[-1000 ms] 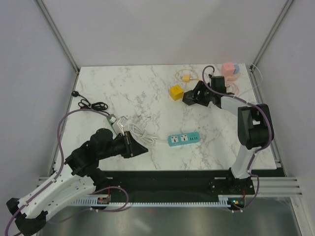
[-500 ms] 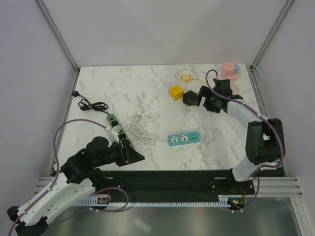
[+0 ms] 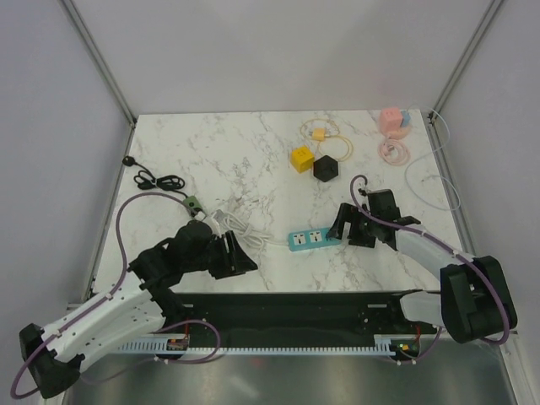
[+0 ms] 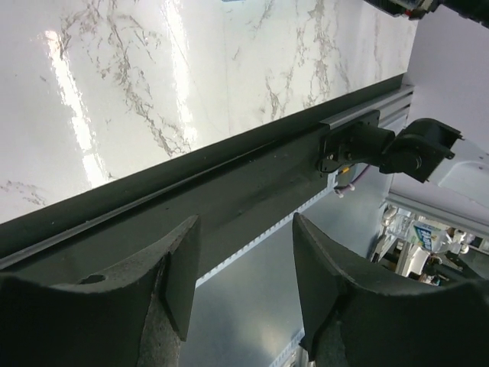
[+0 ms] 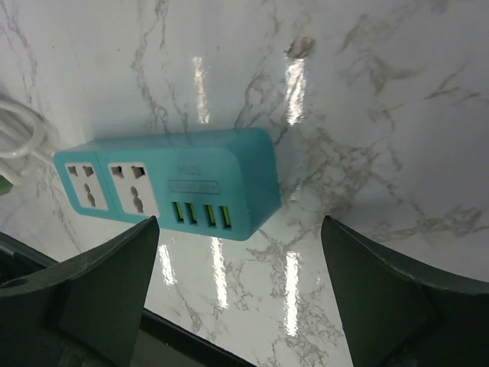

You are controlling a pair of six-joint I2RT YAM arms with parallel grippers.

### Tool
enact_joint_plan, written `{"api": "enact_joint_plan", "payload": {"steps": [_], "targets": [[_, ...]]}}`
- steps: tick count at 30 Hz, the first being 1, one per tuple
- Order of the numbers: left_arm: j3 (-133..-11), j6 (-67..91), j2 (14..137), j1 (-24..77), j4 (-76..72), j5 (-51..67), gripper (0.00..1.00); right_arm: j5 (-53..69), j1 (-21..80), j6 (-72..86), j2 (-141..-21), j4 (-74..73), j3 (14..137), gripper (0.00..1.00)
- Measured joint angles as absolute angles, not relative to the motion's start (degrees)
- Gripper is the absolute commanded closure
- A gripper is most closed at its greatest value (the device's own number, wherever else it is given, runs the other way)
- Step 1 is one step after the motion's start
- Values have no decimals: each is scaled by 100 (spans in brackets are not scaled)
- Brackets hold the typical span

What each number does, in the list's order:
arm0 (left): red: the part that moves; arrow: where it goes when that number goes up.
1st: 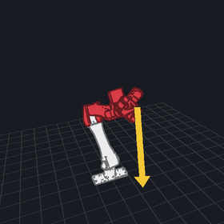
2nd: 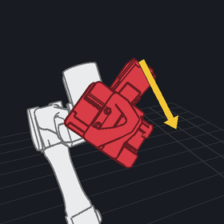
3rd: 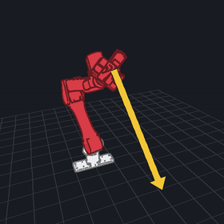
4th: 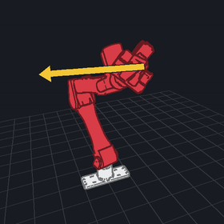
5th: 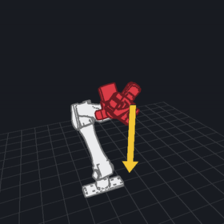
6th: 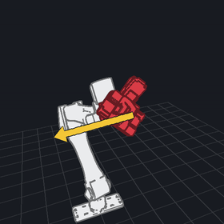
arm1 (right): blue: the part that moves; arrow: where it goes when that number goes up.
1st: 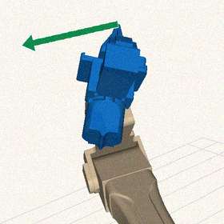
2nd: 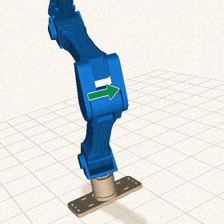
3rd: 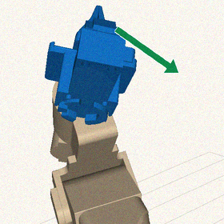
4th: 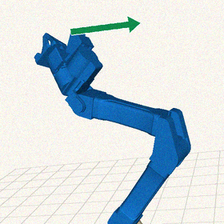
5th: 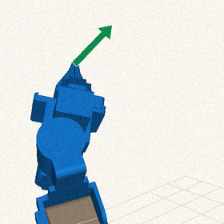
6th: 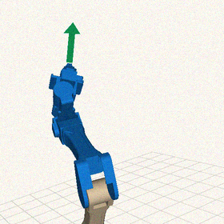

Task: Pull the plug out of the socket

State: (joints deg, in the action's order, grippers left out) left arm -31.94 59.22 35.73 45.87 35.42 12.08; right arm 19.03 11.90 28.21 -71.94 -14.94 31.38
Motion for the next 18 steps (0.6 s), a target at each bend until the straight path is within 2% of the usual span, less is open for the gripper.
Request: {"api": "enact_joint_plan", "payload": {"steps": [6,10,12,18], "targets": [[-3778,5590,4709,4587,3186,1127,41,1946,1828,3004,-7203,-1013,3094,20],[-4316,5282,5253,4584,2947,947,41,1949,2056,3116,-7454,-572,3009,60],[-4521,5162,5476,4582,2829,906,41,2025,2163,3286,-7690,-331,3000,61],[-4932,4757,6143,4431,2515,915,41,1951,3017,4401,-7924,878,2659,52]]}}
